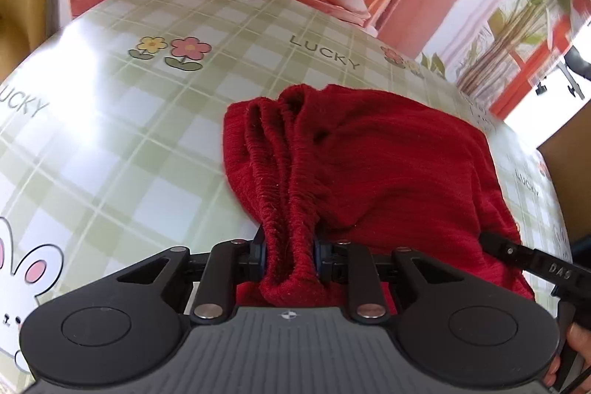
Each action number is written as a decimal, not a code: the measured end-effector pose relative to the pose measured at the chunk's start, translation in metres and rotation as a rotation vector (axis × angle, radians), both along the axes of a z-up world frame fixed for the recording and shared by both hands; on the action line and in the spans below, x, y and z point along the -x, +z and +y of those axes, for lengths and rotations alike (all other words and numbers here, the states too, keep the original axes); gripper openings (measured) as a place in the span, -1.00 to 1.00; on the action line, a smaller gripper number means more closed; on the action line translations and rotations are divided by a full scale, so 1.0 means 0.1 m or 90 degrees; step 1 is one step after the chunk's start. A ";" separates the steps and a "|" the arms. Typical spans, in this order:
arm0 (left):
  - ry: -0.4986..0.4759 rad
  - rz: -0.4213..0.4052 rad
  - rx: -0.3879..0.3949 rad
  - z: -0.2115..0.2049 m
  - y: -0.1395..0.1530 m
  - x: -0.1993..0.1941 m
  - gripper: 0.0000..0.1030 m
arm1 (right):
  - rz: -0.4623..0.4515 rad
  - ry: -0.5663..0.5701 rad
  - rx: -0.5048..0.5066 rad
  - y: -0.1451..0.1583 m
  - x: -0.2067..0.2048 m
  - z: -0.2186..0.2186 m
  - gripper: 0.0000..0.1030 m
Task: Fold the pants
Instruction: 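Lift the folded red pants with both grippers and carry them to the yellow armchair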
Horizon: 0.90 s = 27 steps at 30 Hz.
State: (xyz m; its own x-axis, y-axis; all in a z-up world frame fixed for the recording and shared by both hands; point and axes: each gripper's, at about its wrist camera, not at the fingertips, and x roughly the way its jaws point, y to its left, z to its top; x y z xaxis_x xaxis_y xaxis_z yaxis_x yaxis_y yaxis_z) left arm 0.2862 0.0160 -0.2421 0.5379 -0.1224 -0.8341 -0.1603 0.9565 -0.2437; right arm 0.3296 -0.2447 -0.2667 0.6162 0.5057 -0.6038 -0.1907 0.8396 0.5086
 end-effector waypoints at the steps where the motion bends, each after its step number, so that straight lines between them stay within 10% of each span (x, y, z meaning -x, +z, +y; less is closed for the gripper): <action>1: 0.002 -0.005 0.001 0.01 0.03 0.03 -0.59 | -0.004 0.002 0.014 0.02 0.00 0.03 -0.64; 12: 0.071 -0.080 -0.023 0.28 0.63 0.62 -0.62 | -0.079 0.060 0.022 0.54 0.13 0.41 -0.72; 27: 0.215 -0.161 -0.040 1.43 1.59 1.89 -0.61 | -0.154 0.218 -0.055 1.21 0.31 2.01 -0.72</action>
State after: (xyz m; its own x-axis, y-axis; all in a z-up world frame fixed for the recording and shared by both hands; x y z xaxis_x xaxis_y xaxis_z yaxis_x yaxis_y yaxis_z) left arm 0.0973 0.1589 -0.0831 0.7277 0.1426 -0.6709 -0.4099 0.8746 -0.2588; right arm 0.2991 -0.0434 -0.1455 0.5225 0.7483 -0.4087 -0.5733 0.6631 0.4812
